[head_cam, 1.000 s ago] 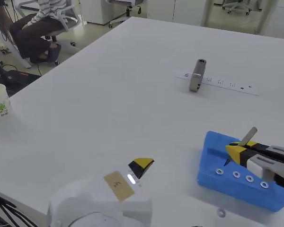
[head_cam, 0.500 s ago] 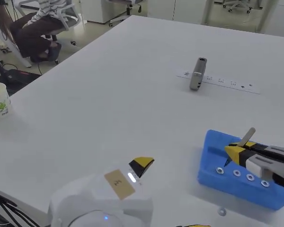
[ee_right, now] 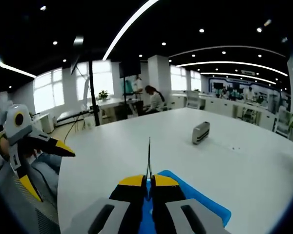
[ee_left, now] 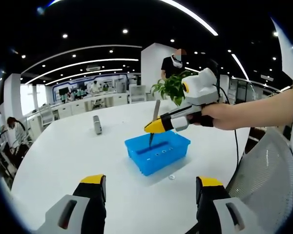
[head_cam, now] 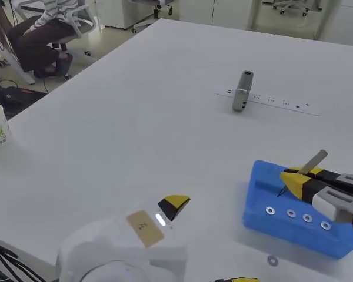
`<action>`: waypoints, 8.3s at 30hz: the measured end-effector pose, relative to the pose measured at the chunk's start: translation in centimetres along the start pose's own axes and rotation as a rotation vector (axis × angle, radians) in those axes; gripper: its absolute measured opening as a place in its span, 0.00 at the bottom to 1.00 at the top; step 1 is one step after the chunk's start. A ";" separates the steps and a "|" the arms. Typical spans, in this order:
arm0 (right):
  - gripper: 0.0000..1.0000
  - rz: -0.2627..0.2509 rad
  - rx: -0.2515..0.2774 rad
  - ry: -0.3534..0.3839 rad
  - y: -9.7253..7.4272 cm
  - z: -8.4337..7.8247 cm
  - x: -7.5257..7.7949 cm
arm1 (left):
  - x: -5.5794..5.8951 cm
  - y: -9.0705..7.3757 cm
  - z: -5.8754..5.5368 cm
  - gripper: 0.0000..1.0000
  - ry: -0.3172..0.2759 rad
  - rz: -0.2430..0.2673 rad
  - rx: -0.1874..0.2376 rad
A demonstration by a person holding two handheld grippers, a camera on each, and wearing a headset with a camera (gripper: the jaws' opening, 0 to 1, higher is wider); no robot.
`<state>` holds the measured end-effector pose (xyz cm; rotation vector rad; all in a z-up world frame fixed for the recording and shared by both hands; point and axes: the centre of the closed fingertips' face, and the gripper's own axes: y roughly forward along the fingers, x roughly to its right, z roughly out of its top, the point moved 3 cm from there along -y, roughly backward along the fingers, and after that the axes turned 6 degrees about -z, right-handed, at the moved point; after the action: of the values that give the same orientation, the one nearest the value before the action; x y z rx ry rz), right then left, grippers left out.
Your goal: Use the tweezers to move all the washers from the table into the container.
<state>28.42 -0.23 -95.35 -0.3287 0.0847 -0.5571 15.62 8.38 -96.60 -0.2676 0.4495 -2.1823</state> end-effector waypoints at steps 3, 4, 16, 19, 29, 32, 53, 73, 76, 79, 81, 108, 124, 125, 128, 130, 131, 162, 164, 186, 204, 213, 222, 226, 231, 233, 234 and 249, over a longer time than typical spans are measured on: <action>0.01 0.021 0.030 0.003 -0.8 0.8 -1.0 | 0.1 0.0 0.0 0.76 0.003 -0.002 -0.002; 0.01 0.030 0.040 0.010 -1.1 1.1 -1.4 | 0.1 0.0 0.0 0.76 0.004 -0.003 -0.003; 0.03 0.093 -0.098 0.060 -2.4 -2.9 -4.0 | 0.2 0.0 0.0 0.75 0.008 -0.009 -0.005; 0.03 0.091 -0.137 0.061 -2.4 -4.6 -4.1 | 0.2 0.0 -0.1 0.75 0.008 -0.010 -0.006; 0.04 0.058 -0.196 0.034 -2.1 -6.9 -3.9 | 0.2 0.0 -0.2 0.75 0.009 -0.014 -0.011; 0.04 0.058 -0.196 0.046 -2.0 -7.1 -3.8 | 0.3 0.1 -0.2 0.75 0.010 -0.016 -0.013; 0.02 0.049 -0.201 0.004 -1.7 -7.5 -4.2 | 0.1 0.0 -0.1 0.75 0.012 -0.009 -0.009; 0.03 0.092 0.010 0.124 -1.9 -1.3 -2.8 | 0.1 0.0 0.0 0.75 0.009 -0.020 0.002; 0.03 0.070 0.021 0.135 -1.2 -1.0 -2.0 | 0.4 0.1 0.0 0.75 0.006 -0.038 0.003; 0.03 0.050 0.022 0.152 -0.6 -1.0 -1.5 | 0.6 0.2 0.1 0.75 0.008 -0.051 0.005; 0.03 0.030 0.016 0.158 0.0 -1.2 -1.0 | 0.8 0.2 0.2 0.75 0.005 -0.062 0.015; 0.03 0.034 -0.115 0.018 5.0 -4.6 0.6 | 0.3 -1.6 1.5 0.63 -0.129 -0.113 0.102; 0.03 0.043 -0.070 0.020 4.0 -3.3 0.3 | 0.4 -4.7 1.2 0.48 -0.273 -0.213 0.145; 0.03 0.043 -0.064 0.021 3.8 -3.1 0.2 | 0.4 -4.7 1.2 0.46 -0.267 -0.216 0.141; 0.03 0.048 -0.037 0.018 2.8 -2.2 -0.2 | 0.2 -4.6 1.0 0.45 -0.253 -0.220 0.127; 0.03 0.053 -0.023 0.013 2.1 -1.6 -0.5 | 0.2 -4.6 0.9 0.45 -0.236 -0.226 0.118; 0.03 0.054 -0.019 0.012 1.9 -1.5 -0.6 | 0.3 -4.6 0.9 0.44 -0.223 -0.230 0.112; 0.03 0.394 -0.119 -0.127 -6.3 -3.8 -9.6 | 4.1 -3.2 4.1 0.22 -0.053 -0.490 0.062; 0.03 0.432 -0.137 -0.141 -6.8 -4.3 -10.3 | 4.7 -3.0 4.2 0.21 -0.029 -0.521 0.036; 0.03 0.535 -0.286 -0.326 -10.1 -7.9 -13.0 | 10.2 -0.2 5.0 0.06 0.101 -0.765 -0.083; 0.03 0.431 -0.319 -0.393 -9.8 -8.1 -11.6 | 9.6 1.3 3.9 0.00 0.199 -0.781 -0.181; 0.03 0.390 -0.359 -0.413 -8.2 -9.4 -10.3 | 7.7 2.5 2.0 0.00 0.286 -0.737 -0.277; 0.03 0.386 -0.395 -0.447 -7.2 -10.4 -9.1 | 7.0 3.9 -0.6 0.00 0.328 -0.748 -0.359; 0.03 0.385 -0.403 -0.448 -7.0 -10.9 -8.9 | 6.8 3.9 -0.1 0.00 0.295 -0.737 -0.326; 0.03 0.387 -0.408 -0.445 -6.7 -11.2 -8.8 | 6.0 3.8 -0.4 0.00 0.289 -0.712 -0.334; 0.03 0.389 -0.408 -0.446 -6.7 -11.3 -8.9 | 5.8 3.6 -0.5 0.00 0.283 -0.699 -0.331; 0.03 0.391 -0.408 -0.443 -6.6 -11.4 -8.9 | 5.6 3.6 -0.5 0.00 0.282 -0.690 -0.330; 0.03 0.412 -0.400 -0.438 -6.6 -11.9 -9.3 | 5.5 4.8 -2.3 0.00 0.378 -0.671 -0.409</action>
<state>15.27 -3.93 -104.54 -0.7949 -0.1607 -0.0461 15.01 1.81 -100.46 -0.2475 1.1600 -2.7920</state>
